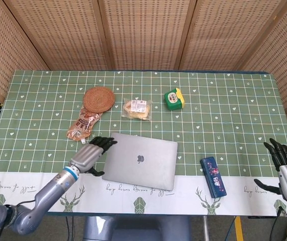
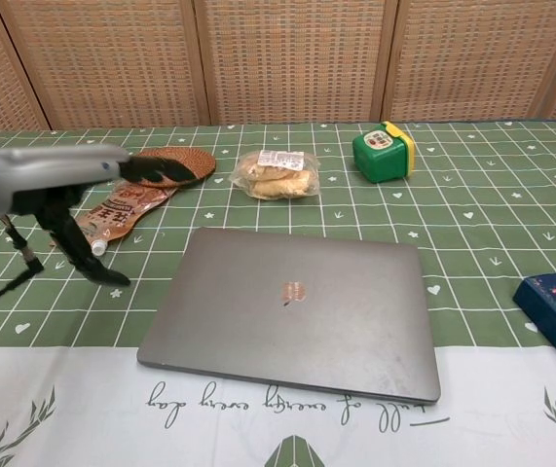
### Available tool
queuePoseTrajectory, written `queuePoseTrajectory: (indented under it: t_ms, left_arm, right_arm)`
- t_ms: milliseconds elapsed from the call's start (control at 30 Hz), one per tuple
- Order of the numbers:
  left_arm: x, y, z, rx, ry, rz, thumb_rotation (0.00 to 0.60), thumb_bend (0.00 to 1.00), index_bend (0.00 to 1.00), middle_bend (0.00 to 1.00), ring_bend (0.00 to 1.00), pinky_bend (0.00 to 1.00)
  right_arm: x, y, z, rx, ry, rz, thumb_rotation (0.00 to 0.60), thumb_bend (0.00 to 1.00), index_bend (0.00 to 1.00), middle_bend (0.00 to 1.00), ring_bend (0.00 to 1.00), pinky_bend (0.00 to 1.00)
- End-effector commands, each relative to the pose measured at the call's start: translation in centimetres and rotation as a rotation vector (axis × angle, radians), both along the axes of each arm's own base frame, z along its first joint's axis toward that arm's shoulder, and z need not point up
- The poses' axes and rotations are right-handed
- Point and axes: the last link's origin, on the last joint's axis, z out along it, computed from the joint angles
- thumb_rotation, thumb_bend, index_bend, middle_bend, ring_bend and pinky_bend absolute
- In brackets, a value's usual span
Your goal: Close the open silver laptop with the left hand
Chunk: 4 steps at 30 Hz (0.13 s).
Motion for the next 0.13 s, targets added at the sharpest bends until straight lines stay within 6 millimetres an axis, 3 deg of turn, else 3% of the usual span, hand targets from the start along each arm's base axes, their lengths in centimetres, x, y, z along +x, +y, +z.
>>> queuePoseTrajectory:
  t_ms: [33, 133]
  left_arm:
    - [-6.1, -4.3, 4.3, 0.403, 0.098, -0.031, 0.6, 0.17, 0.0, 0.0, 0.0, 0.0]
    - [-8.5, -6.3, 5.5, 0.504, 0.108, 0.011, 0.6, 0.16, 0.0, 0.0, 0.0, 0.0]
  right_arm:
    - [0.0, 0.0, -0.2, 0.003, 0.007, 0.0, 0.6, 0.1, 0.0, 0.0, 0.0, 0.0]
    - [0.1, 0.0, -0.3, 0.003, 0.013, 0.0, 0.6, 0.1, 0.0, 0.0, 0.0, 0.0]
